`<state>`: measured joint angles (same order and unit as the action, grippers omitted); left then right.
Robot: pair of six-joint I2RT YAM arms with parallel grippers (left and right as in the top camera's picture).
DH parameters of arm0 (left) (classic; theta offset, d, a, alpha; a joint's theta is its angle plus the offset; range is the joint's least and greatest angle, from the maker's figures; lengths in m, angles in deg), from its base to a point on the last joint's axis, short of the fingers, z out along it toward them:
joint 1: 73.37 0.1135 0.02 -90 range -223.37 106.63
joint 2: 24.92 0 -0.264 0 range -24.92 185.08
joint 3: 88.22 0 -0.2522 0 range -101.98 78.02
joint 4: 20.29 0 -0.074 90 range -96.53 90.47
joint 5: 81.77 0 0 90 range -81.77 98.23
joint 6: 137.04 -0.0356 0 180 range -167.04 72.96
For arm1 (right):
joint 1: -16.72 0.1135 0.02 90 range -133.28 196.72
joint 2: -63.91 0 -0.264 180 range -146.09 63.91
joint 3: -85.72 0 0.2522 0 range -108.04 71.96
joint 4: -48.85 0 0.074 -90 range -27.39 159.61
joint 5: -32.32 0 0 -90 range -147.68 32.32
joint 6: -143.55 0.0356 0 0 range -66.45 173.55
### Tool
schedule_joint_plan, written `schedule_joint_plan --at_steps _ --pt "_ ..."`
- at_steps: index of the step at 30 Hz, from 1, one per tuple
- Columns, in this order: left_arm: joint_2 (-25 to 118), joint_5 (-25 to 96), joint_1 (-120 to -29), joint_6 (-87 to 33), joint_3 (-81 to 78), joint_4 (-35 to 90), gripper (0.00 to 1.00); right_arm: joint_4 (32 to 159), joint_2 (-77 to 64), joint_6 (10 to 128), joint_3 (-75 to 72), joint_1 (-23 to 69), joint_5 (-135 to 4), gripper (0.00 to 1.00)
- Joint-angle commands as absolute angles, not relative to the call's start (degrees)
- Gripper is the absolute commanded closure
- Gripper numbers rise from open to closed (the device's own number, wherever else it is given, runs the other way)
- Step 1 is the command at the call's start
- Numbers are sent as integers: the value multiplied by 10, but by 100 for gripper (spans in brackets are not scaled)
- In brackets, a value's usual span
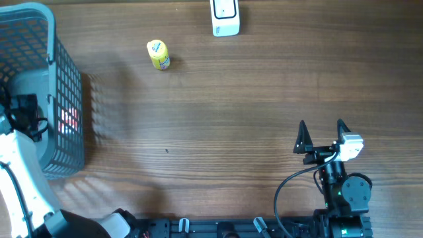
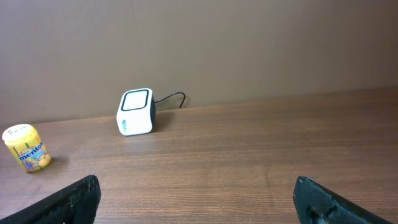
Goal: Scan the item barcode
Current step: 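Lift the tin can out of the basket toward the scanner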
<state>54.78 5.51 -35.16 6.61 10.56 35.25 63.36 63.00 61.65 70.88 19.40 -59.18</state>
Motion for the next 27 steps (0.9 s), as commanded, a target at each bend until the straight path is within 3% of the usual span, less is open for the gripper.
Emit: schedule_joint_plan --at_steps 1,27 --pt "518 93 -350 56 71 350 32 631 631 614 713 195 -599 0" --pt "406 288 -356 79 6 263 28 631 631 614 713 195 -599 0"
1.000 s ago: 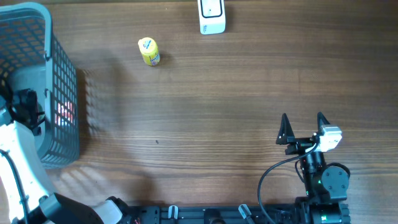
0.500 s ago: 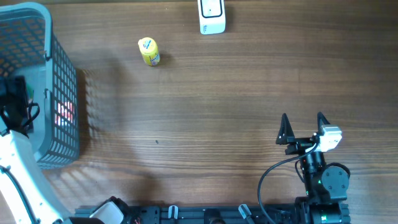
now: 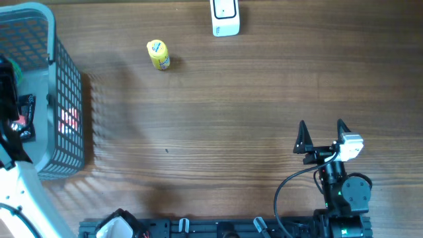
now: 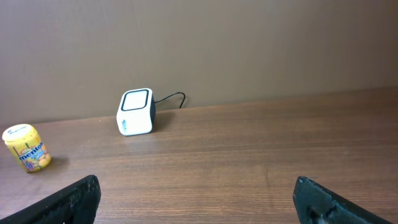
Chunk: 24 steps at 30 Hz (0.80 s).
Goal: Scan the item barcode
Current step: 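Lift the tin can out of the basket toward the scanner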
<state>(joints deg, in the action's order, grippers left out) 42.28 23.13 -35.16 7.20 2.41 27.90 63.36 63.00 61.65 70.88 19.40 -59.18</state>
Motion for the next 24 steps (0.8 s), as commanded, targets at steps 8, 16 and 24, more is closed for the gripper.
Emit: schedule_joint_plan --at_steps 8,16,24 --pt "404 297 -425 91 6 221 28 631 631 614 713 195 -599 0" --pt "404 268 -534 105 6 189 27 631 631 614 713 195 -599 0" --pt "421 209 -629 104 6 203 25 631 631 614 713 195 -599 0"
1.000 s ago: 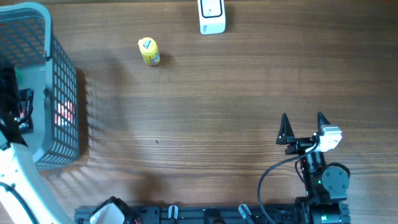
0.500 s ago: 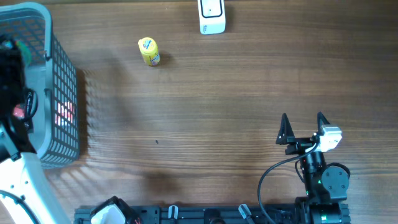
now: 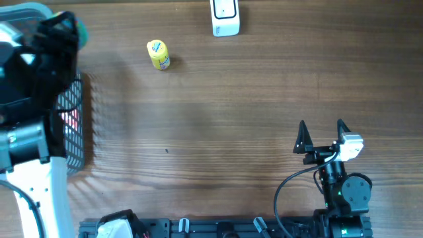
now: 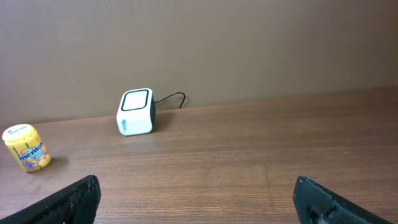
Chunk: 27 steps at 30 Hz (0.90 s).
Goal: Scan the item barcode
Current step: 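Lift the tin can out of the basket toward the scanner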
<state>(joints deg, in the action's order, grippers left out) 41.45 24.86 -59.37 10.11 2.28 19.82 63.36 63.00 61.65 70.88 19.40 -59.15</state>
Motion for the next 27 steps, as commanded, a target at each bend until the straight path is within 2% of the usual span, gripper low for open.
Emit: schedule_joint_plan --at_steps 1,16,27 --pt "427 206 -639 104 6 209 25 631 631 614 713 195 -599 1" --pt "543 202 -751 104 6 273 26 631 631 614 713 195 -599 0" --pt "603 65 -831 65 6 348 26 631 631 614 713 195 -599 0"
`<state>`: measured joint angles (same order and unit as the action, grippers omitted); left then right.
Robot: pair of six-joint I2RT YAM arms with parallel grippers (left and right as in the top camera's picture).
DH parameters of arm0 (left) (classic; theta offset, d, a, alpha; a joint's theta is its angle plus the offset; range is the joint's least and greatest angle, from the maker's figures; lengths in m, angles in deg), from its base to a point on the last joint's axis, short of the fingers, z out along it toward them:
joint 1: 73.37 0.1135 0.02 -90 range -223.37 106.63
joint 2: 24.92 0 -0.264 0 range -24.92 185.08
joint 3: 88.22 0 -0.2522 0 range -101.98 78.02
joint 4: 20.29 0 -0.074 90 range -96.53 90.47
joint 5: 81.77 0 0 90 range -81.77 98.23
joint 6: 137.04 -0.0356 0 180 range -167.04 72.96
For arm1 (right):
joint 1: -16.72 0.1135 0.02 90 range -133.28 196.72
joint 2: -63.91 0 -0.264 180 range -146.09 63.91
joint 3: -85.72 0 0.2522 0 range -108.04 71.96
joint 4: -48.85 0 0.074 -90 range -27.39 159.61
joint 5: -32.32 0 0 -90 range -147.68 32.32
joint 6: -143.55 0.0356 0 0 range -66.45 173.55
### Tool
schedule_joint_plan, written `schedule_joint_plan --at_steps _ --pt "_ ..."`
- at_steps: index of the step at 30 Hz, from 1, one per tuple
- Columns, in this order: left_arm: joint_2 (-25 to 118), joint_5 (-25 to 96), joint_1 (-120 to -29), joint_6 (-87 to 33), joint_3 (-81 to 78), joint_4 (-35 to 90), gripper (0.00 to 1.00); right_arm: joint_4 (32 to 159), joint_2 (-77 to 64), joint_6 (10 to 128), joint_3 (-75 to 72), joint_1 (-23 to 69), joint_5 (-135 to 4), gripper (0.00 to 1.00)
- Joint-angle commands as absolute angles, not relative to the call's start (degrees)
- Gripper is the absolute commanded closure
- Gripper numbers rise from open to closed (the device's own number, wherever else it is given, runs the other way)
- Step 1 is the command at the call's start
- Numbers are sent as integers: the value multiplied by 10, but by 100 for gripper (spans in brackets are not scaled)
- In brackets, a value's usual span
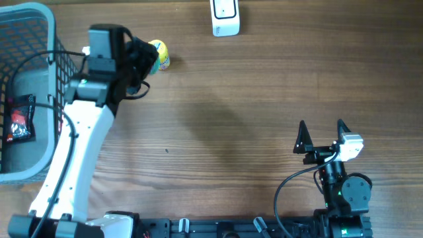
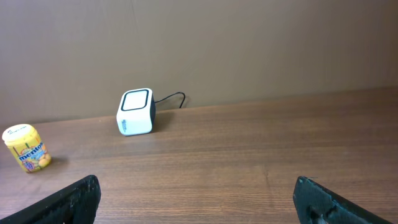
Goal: Scan the item barcode
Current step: 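Lift the tin can out of the basket toward the scanner, then place the tin can on the table beside the Mentos container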
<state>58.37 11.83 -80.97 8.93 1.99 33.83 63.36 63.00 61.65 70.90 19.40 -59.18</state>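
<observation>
A yellow Mentos bottle (image 1: pixel 160 55) stands upright at the back left of the table, also seen in the right wrist view (image 2: pixel 26 149) with nothing touching it. The white barcode scanner (image 1: pixel 225 18) sits at the back edge, its window showing in the right wrist view (image 2: pixel 135 111). From overhead, my left gripper (image 1: pixel 140 58) overlaps the bottle's left side; its dark fingers hide whether they are open or holding anything. My right gripper (image 1: pixel 322 131) rests open near the front right, nothing between its fingers (image 2: pixel 74 199).
A grey mesh basket (image 1: pixel 39 13) stands at the left edge with a dark packet (image 1: pixel 20 119) lying inside. The scanner's black cable (image 2: pixel 171 98) runs behind it. My left arm (image 1: pixel 79 139) crosses the basket's right wall.
My left arm has moved from over the basket's back right corner to the right, so its gripper is now beside the yellow bottle in the overhead view. The right arm has not moved.
My left gripper was first low inside the basket near the dark packet. Then it sat further back in the basket, then high over the basket's rim. Now it is out of the basket by the yellow bottle. The bottle, scanner and right gripper stayed put.
</observation>
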Motion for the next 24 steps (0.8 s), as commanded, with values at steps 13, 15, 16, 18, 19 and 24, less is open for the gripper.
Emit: schedule_joint_plan --at_steps 13,15,16,18,19,24 --pt "706 36 -872 61 6 358 23 631 631 614 713 195 -599 0" --pt "722 34 -871 61 6 358 23 631 631 614 713 195 -599 0" --pt "729 31 -871 61 6 357 23 631 631 614 713 195 -599 0" --pt "744 21 -871 61 6 357 23 631 631 614 713 195 -599 0" --pt "751 18 -871 61 6 357 23 631 631 614 713 195 -599 0" --pt "783 11 -872 61 6 350 29 631 631 614 713 195 -599 0"
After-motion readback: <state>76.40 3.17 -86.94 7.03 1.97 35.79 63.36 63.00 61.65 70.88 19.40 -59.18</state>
